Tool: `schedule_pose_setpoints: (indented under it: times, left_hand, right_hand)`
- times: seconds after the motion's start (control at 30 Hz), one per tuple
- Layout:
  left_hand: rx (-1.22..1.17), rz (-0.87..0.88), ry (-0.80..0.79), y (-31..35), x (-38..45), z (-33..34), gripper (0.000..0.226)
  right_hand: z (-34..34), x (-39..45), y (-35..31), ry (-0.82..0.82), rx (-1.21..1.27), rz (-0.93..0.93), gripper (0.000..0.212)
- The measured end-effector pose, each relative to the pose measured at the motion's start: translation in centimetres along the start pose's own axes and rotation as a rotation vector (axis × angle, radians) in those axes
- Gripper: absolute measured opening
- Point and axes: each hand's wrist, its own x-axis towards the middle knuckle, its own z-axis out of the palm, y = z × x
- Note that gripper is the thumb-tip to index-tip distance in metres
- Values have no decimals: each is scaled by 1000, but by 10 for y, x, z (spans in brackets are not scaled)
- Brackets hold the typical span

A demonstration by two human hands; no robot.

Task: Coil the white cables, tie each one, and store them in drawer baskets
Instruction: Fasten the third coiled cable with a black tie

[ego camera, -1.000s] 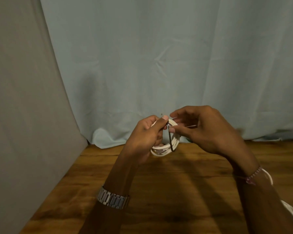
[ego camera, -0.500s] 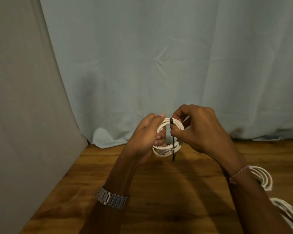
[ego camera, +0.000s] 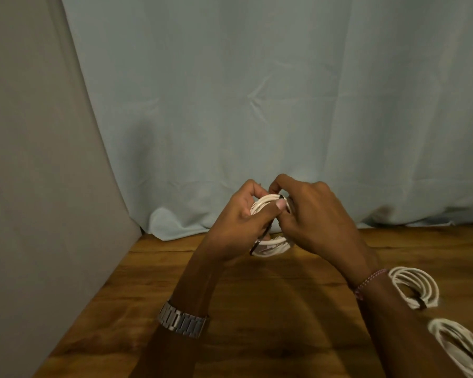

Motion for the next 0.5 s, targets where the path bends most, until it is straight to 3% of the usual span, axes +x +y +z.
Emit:
schedule_pose_setpoints:
  times: [0.13, 0.3, 0.5]
  left_hand:
    - [5, 41, -8, -2, 1, -4, 23]
    - [46, 72, -1, -3, 1, -4, 20]
    - [80, 91, -30, -2, -2, 3, 17]
  right_hand:
    - [-5, 2, -4, -17, 253, 103, 17]
    - [-7, 3, 1, -38, 393, 163, 20]
    - [-27, 2, 13, -289, 557, 100, 23]
